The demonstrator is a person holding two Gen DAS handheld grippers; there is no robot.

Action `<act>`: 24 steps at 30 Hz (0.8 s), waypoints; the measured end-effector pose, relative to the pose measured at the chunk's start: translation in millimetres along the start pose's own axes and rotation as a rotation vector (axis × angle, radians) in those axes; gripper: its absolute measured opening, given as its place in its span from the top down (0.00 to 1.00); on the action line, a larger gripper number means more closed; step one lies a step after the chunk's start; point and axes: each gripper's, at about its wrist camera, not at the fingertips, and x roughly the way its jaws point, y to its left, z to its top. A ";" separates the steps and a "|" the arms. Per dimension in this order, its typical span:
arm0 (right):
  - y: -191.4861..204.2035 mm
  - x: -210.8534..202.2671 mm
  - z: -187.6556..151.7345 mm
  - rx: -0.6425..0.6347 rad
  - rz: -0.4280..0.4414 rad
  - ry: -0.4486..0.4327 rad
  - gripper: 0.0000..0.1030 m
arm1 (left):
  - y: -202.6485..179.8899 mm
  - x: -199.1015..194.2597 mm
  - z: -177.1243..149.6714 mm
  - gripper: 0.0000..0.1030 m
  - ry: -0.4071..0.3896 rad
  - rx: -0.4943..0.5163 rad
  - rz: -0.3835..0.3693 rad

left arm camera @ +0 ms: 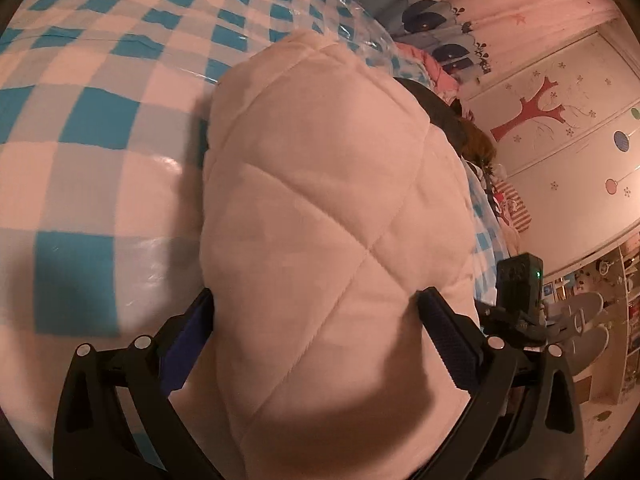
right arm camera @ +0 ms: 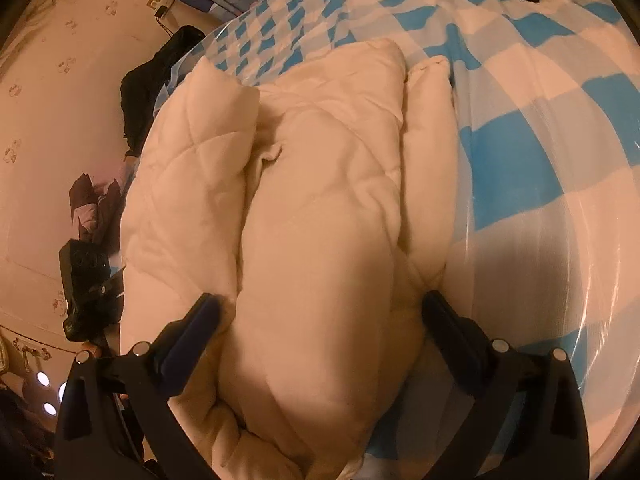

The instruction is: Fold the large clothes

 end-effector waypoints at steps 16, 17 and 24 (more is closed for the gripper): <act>126.4 111.4 58.0 -0.278 -0.014 -0.033 0.05 | -51.4 -106.3 28.4 0.18 -0.322 0.452 0.456; 137.3 127.7 63.6 -0.308 -0.016 -0.034 0.05 | -36.0 -110.9 36.7 0.18 -0.319 0.418 0.466; 134.0 159.4 74.4 -0.305 -0.023 0.167 0.05 | 66.8 -120.3 43.7 0.15 -0.209 0.191 0.338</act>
